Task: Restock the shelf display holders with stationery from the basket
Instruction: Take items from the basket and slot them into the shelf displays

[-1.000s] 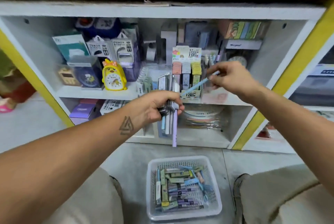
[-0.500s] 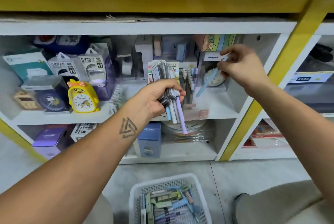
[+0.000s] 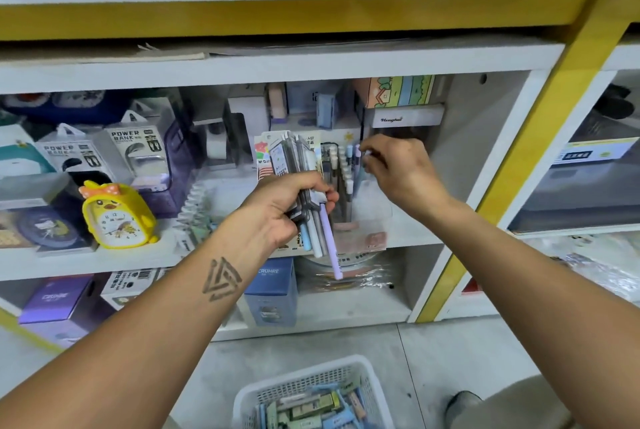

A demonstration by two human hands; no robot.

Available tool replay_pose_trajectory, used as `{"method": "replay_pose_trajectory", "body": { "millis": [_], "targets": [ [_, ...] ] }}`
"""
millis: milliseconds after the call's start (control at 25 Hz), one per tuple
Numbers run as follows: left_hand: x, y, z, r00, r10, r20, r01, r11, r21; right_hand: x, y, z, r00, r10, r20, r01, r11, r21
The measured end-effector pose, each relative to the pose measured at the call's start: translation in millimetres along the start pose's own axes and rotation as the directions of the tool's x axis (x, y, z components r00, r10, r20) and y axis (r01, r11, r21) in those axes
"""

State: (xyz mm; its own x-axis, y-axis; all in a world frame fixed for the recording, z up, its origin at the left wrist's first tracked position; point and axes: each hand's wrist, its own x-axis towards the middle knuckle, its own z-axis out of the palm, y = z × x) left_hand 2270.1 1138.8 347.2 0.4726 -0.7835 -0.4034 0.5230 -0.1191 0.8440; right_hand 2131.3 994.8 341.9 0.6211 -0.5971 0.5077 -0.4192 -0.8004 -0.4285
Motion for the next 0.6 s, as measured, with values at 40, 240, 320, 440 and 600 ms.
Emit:
{"method": "replay_pose_trajectory", "body": {
  "millis": [40,240,320,440,600],
  "targets": [
    [0.8,-0.2,0.2,1.0,0.001,-0.002,-0.001,1.0,0.0,0.6,-0.4,1.2,1.0,0.009,0.003,-0.009,1.0,0.007],
    [1.3,0.1,2.5,1.0,0.005,0.01,-0.005,1.0,-0.019,3.7,-2.9,3.4,0.999,-0.05,0.008,0.05,0.999,-0.01],
    [1.8,1.0,2.4,1.0,0.01,0.008,-0.01,1.0,-0.03,4.4,-5.5,3.0,0.997,-0.074,0.009,0.074,0.997,-0.011],
    [2.4,2.0,1.2,1.0,0.015,0.015,-0.015,0.999,-0.03,3.9,-9.7,3.7,0.992,-0.116,0.043,0.118,0.992,-0.05],
    [1.6,3.4,0.0,1.0,0.005,0.024,-0.005,1.0,-0.024,3.3,-7.6,6.2,0.998,-0.03,0.063,0.033,0.998,-0.051]
  ]
}}
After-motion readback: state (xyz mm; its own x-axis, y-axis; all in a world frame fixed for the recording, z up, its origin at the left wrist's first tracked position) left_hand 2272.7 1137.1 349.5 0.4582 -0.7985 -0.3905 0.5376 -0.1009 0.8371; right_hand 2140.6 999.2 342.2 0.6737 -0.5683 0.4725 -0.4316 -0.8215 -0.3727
